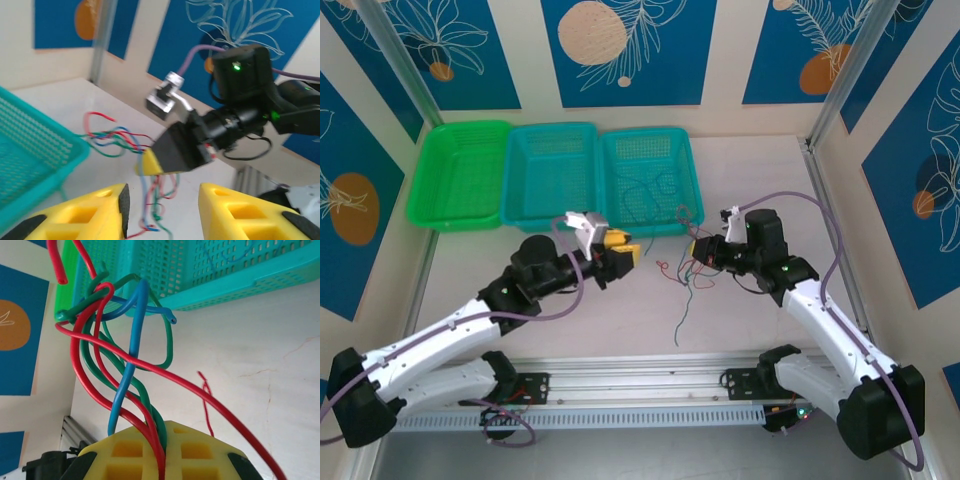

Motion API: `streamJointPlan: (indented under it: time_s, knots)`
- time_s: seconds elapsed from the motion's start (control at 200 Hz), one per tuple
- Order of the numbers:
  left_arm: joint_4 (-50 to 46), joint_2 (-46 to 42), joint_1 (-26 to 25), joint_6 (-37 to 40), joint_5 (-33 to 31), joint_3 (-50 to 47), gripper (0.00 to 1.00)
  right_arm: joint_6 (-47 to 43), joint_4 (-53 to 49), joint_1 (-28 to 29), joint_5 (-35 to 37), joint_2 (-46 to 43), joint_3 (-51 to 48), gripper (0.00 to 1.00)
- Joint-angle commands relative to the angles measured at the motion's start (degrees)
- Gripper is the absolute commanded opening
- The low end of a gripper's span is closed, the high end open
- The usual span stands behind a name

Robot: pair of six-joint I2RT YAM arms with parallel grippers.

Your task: Untangle the cables

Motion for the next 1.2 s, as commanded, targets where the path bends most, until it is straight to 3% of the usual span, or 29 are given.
streamJointPlan:
  time_s: [0.0,0.085,0.235,0.425,0.61,0.935,1.195]
  knots:
    - [-2.73,6.68,-2.50,-8.05,-2.94,4.52,0.39,1.21,-1.43,0.36,2.73,0.15,2.70,0.00]
    - [-5.29,12.94,-2.51,-12.28,-4.24,8.15,0.38,1.92,-2.75,0.35,3.00,0.43,3.53,0.00]
    - [-2.83,22.35,-2.51,-10.92,2.51,12.81,0.39,2.58,-4.29,0.50,1.24,1.07,4.37,0.00]
    - [-0.41,28.91,-0.75,-11.29,2.74,15.80,0.38,2.44,-3.92,0.70,-1.63,1.17,4.54,0.00]
    - [5.33,34.78,1.63,-14.21,10.90,16.78,0.34,2.73,-4.83,0.91,-1.85,0.60,5.16,0.00]
    - [8.45,37.23,1.97,-16.25,14.45,16.74,0.00,3.09,-4.56,1.06,-1.11,-0.31,5.10,0.00]
    - [13.15,32.82,4.04,-18.44,14.93,11.63,0.00,1.23,-6.57,0.76,4.36,-2.10,4.21,0.00]
